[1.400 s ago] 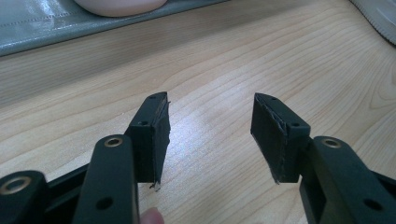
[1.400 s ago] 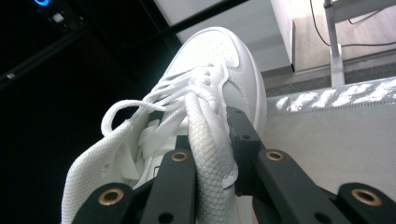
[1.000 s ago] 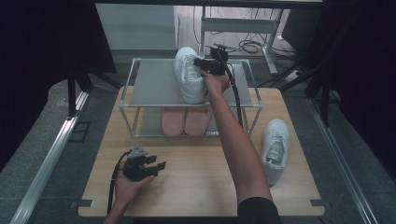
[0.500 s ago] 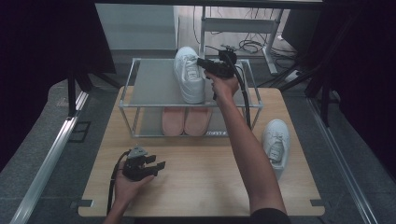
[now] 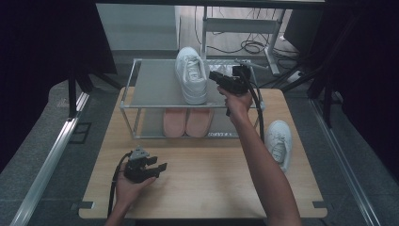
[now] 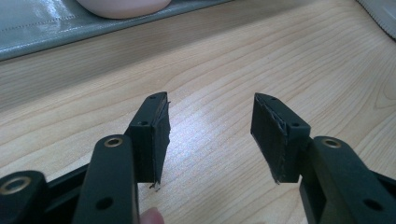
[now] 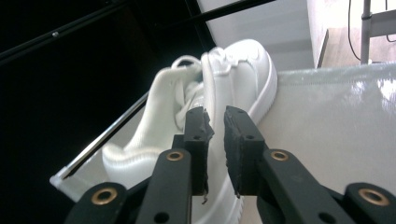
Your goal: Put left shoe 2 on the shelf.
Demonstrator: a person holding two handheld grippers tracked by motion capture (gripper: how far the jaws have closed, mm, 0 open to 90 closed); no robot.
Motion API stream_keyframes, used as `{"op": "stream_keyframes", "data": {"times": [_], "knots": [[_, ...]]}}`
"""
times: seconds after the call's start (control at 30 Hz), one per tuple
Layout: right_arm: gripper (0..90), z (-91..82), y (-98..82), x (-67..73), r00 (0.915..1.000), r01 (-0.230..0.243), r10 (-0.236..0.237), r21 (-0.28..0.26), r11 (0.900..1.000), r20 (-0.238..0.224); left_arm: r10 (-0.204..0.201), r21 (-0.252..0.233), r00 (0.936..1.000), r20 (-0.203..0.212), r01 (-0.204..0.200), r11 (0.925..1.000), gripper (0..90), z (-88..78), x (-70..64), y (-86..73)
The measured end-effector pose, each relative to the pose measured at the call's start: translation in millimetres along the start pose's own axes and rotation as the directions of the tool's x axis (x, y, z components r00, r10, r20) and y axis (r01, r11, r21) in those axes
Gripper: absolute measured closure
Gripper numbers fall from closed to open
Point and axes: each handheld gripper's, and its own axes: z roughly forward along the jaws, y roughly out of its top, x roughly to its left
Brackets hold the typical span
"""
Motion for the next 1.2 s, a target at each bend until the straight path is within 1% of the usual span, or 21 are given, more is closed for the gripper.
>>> {"op": "stream_keyframes", "data": {"times": [0.03, 0.13, 0.23, 0.3, 0.47, 0.63, 0.97, 1.03, 1.2], "knots": [[80.7, -1.1, -2.3, -1.4, 1.0000, 0.003, -0.003, 0.003, 1.000, 0.000, 0.002, 0.000, 1.0000, 0.000, -0.002, 1.0000, 47.6, 0.2, -0.1, -0.1], [83.0, -3.5, -9.0, -5.3, 0.9999, -0.010, 0.010, 0.008, 1.000, -0.006, 0.002, 0.000, 1.0000, 0.001, -0.002, 1.0000, 47.6, 0.8, -0.6, -0.2], [84.5, -5.4, -15.3, -8.7, 0.9999, -0.014, 0.014, 0.014, 1.000, -0.010, 0.003, 0.006, 1.0000, -0.001, -0.003, 1.0000, 47.6, 1.4, -0.5, -0.4], [85.1, -6.0, -19.3, -10.1, 0.9996, -0.024, 0.024, 0.017, 1.000, -0.013, 0.004, 0.006, 1.0000, 0.000, -0.004, 1.0000, 47.6, 1.7, -1.1, -0.5], [86.9, -4.4, -27.6, -13.3, 0.9994, -0.030, 0.031, 0.036, 0.999, -0.014, 0.004, 0.006, 1.0000, -0.001, -0.004, 1.0000, 47.6, 1.8, -1.8, -0.5], [89.1, -2.6, -34.9, -10.9, 0.9993, -0.021, 0.022, 0.053, 0.998, -0.029, 0.004, 0.007, 1.0000, -0.001, -0.004, 1.0000, 47.6, 2.8, -2.0, -0.9], [89.4, -2.4, -44.2, -4.6, 0.9989, -0.007, 0.010, 0.059, 0.998, -0.046, 0.006, 0.008, 1.0000, -0.002, -0.006, 0.9999, 47.6, 2.2, -2.6, -0.6], [89.5, -1.0, -46.7, -3.5, 0.9986, -0.009, 0.012, 0.066, 0.998, -0.051, 0.006, 0.009, 1.0000, -0.003, -0.006, 0.9999, 47.6, 2.4, -2.6, -0.6], [89.6, -0.9, -47.7, -2.5, 0.9982, -0.023, 0.026, 0.057, 0.998, -0.053, 0.009, 0.010, 1.0000, -0.003, -0.009, 0.9999, 47.6, 2.6, -3.1, -0.5]]}}
